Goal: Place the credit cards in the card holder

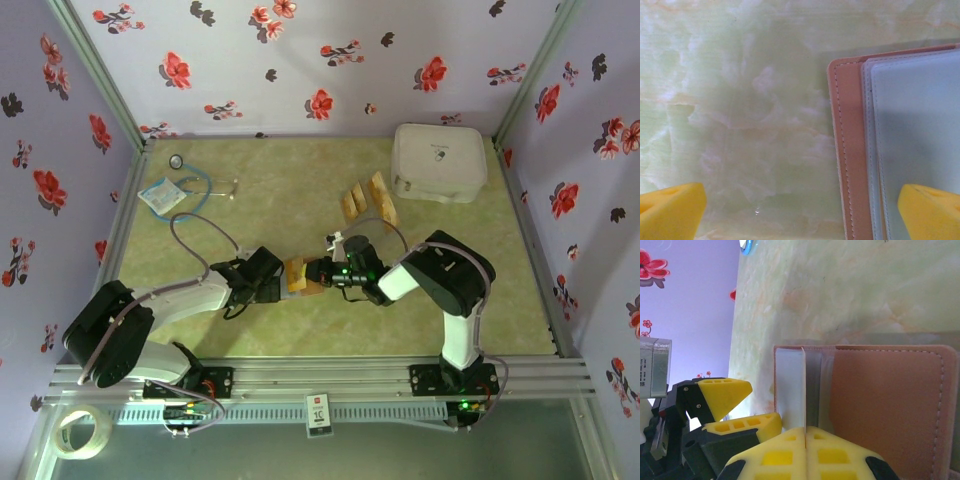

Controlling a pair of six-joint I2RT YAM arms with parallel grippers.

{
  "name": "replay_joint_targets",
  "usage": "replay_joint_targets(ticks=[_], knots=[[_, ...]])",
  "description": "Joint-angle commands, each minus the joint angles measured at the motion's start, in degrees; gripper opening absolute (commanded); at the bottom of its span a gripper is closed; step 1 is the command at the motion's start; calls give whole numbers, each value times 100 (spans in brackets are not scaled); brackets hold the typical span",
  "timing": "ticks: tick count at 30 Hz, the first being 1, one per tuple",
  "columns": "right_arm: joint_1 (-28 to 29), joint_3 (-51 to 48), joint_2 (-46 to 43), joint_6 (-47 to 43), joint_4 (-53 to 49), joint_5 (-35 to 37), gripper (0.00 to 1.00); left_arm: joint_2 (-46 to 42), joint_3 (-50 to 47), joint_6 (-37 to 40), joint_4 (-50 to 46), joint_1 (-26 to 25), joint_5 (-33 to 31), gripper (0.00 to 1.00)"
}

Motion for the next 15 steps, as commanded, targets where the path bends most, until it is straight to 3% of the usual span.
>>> replay_joint_targets(ticks=[1,15], knots=[[52,-66,142,80,294,-47,0,83,-129,-64,-219,-27,-177,100],[57,-191,274,187,542,-69,0,83,-138,-71,-219,-27,-175,100]])
